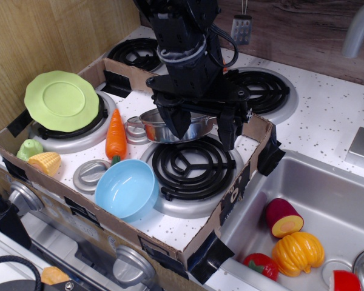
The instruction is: Put broccoli in pot
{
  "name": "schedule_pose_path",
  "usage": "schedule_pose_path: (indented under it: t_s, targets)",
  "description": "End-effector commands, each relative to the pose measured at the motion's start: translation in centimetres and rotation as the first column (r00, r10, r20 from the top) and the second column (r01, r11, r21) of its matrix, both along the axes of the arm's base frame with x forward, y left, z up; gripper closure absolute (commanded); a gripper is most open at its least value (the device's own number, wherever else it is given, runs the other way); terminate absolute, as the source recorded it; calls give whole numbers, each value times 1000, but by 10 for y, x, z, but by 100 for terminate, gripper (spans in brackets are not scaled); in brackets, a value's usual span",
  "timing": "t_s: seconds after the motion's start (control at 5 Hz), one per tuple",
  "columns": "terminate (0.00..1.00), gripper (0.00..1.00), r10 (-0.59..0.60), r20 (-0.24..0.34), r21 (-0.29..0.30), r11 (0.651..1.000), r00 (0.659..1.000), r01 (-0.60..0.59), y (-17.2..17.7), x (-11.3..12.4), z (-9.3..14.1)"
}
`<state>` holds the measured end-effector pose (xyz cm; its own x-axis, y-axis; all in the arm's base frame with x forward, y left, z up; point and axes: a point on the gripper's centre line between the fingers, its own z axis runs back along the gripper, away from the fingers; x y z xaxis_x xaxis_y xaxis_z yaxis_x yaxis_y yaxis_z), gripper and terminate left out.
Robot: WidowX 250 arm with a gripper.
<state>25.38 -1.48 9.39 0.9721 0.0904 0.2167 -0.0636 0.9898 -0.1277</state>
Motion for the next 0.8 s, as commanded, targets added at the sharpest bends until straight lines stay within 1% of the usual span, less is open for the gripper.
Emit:
schedule_pose_path:
  t_s: [0.0,0.2,0.4,0.6]
  targets:
    - [0,0,0,0,0,1000,1000,0,0,0,0]
    - [0,0,85,-19,74,994,996,-83,33,-18,24]
    - [0,0,100,-23,105,990,995,-97,66,-36,48]
    - [0,0,94,14,183,979,995,-95,91,-49,60]
